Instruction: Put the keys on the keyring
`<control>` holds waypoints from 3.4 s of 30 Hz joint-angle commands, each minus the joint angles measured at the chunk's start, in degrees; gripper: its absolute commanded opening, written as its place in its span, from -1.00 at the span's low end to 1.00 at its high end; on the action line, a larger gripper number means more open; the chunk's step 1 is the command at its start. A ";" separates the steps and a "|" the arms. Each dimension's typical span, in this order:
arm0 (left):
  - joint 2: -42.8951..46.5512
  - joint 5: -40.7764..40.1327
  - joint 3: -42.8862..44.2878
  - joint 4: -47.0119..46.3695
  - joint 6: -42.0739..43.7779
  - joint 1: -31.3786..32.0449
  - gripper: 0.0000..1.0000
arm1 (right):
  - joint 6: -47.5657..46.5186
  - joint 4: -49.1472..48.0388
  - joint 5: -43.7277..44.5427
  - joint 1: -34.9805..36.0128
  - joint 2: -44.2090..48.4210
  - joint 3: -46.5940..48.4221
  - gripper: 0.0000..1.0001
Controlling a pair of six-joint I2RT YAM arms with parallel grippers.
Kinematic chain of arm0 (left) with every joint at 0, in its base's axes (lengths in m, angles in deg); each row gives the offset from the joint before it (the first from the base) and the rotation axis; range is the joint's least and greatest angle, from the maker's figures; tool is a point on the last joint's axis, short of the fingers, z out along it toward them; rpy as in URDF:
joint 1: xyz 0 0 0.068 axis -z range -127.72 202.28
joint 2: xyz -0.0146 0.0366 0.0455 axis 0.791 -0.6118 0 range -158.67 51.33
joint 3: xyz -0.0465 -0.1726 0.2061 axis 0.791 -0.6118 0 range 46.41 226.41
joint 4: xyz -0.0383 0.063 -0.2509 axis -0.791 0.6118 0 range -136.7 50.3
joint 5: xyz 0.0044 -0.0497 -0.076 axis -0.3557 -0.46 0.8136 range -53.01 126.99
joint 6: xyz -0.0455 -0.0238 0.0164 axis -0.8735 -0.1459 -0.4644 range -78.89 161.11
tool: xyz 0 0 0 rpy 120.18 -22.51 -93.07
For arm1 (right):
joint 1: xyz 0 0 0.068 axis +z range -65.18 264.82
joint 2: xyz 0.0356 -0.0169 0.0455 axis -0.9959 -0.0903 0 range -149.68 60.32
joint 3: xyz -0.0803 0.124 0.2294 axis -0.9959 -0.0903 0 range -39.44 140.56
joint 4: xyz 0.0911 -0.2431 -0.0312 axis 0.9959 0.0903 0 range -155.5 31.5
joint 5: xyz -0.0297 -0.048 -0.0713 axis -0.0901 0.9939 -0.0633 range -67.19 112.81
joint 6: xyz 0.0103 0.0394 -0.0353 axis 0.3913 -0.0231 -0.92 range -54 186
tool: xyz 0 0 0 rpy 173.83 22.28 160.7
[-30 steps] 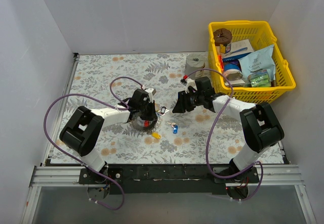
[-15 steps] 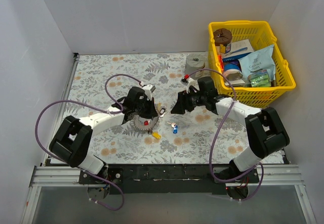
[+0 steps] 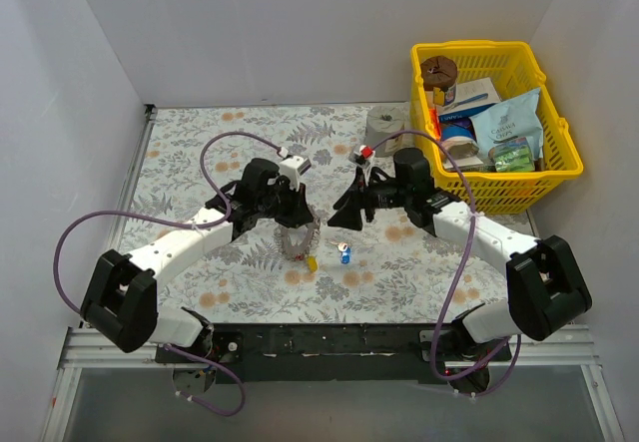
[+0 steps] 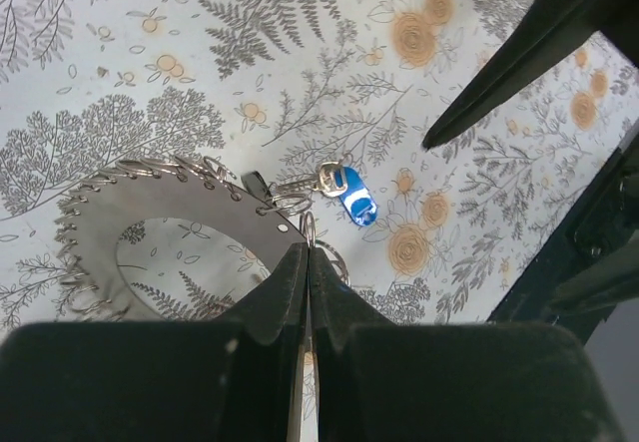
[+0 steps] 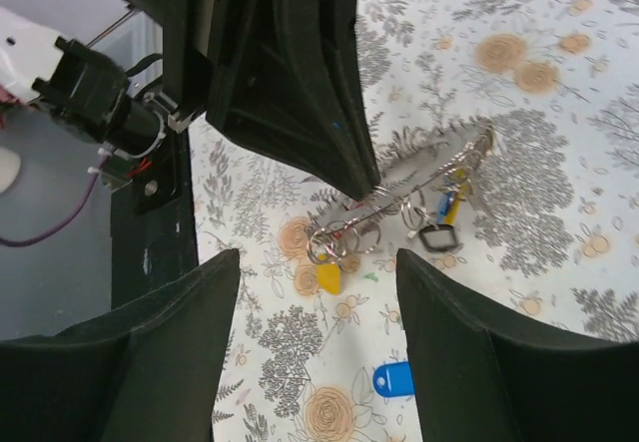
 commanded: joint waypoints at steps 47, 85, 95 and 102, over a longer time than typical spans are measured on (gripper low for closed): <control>16.07 20.47 2.06 -1.11 14.62 -0.03 -1.00 | -4.34 -1.48 -7.51 5.23 3.21 4.69 -0.35; 19.23 10.88 -1.45 -12.26 5.83 -2.31 0.15 | -3.73 2.13 3.38 5.23 4.88 9.35 -0.97; 21.69 24.23 -7.16 -25.88 -0.23 -7.15 0.23 | -3.73 -18.34 3.12 5.23 13.05 -0.93 -0.97; 26.43 31.17 -15.31 -41.13 -2.08 -9.08 0.28 | -4.96 -26.70 -1.52 5.23 18.23 -6.03 -0.97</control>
